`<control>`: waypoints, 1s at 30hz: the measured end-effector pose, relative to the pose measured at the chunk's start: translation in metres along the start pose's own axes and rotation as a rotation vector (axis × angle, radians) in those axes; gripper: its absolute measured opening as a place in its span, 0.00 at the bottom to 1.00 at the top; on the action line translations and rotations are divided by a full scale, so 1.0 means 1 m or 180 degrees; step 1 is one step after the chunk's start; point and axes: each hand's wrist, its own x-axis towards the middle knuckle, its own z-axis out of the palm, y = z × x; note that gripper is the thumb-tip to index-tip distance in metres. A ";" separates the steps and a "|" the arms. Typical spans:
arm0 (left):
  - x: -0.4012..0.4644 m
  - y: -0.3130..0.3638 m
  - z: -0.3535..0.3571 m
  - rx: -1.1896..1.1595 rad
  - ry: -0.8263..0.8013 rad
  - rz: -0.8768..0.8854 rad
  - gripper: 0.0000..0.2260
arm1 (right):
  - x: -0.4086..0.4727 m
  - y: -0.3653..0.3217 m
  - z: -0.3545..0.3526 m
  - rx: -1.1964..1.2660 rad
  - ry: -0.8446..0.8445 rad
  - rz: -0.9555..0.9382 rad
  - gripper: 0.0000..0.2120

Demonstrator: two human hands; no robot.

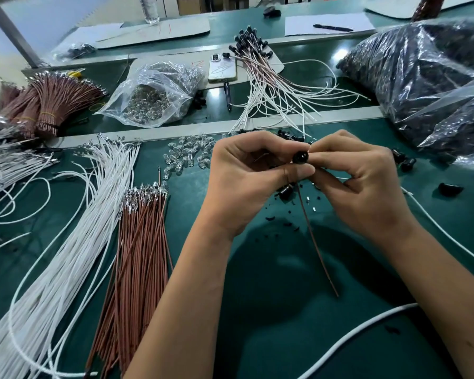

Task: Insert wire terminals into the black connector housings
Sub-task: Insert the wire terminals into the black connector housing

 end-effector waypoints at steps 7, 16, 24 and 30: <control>0.000 0.000 -0.001 0.0097 0.0010 -0.0028 0.12 | 0.000 -0.002 0.001 -0.0027 -0.0006 -0.0013 0.07; 0.000 0.002 0.001 -0.0062 0.0074 0.0078 0.13 | 0.000 -0.006 0.004 -0.0007 -0.0027 -0.0087 0.06; 0.000 0.002 0.004 0.0069 -0.0023 0.0109 0.14 | -0.002 -0.007 0.005 -0.0101 -0.0088 -0.0040 0.06; 0.000 0.001 0.004 0.0013 -0.0060 0.0121 0.13 | -0.001 -0.008 0.002 -0.0248 0.0071 -0.0075 0.06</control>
